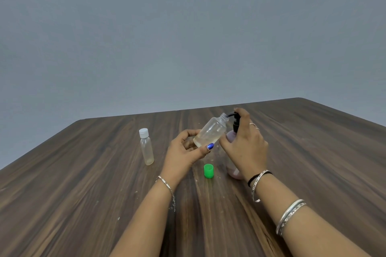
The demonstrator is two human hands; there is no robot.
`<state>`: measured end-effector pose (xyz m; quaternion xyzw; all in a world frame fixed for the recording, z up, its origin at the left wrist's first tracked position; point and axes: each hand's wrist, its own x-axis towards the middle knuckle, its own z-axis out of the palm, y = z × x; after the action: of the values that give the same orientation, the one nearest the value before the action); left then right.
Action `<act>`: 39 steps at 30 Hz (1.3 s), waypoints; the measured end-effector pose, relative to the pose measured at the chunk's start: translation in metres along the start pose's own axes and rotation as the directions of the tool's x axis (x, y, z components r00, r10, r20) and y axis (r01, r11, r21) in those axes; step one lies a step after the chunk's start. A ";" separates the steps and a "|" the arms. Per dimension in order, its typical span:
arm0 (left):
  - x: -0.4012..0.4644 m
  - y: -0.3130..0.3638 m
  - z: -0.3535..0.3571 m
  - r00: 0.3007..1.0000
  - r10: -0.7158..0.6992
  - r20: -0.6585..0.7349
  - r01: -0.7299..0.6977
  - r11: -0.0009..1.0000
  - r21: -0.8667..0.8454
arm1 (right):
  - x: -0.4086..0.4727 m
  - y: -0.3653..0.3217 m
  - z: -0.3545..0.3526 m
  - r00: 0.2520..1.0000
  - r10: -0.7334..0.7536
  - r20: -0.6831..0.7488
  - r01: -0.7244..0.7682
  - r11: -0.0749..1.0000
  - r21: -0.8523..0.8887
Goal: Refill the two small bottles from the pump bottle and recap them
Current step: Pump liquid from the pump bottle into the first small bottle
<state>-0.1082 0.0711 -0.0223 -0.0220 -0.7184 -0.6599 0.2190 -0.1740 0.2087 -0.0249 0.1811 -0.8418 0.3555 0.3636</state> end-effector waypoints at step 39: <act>0.001 -0.001 0.005 0.999 0.033 -0.002 -0.033 0.998 -0.054 | 0.010 0.010 -0.006 0.985 0.101 0.139 -0.159 0.842 0.515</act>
<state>-0.1111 0.0755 -0.0227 -0.0392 -0.6996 -0.6755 0.2295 -0.1835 0.2192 -0.0189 0.2345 -0.7412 0.5853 0.2303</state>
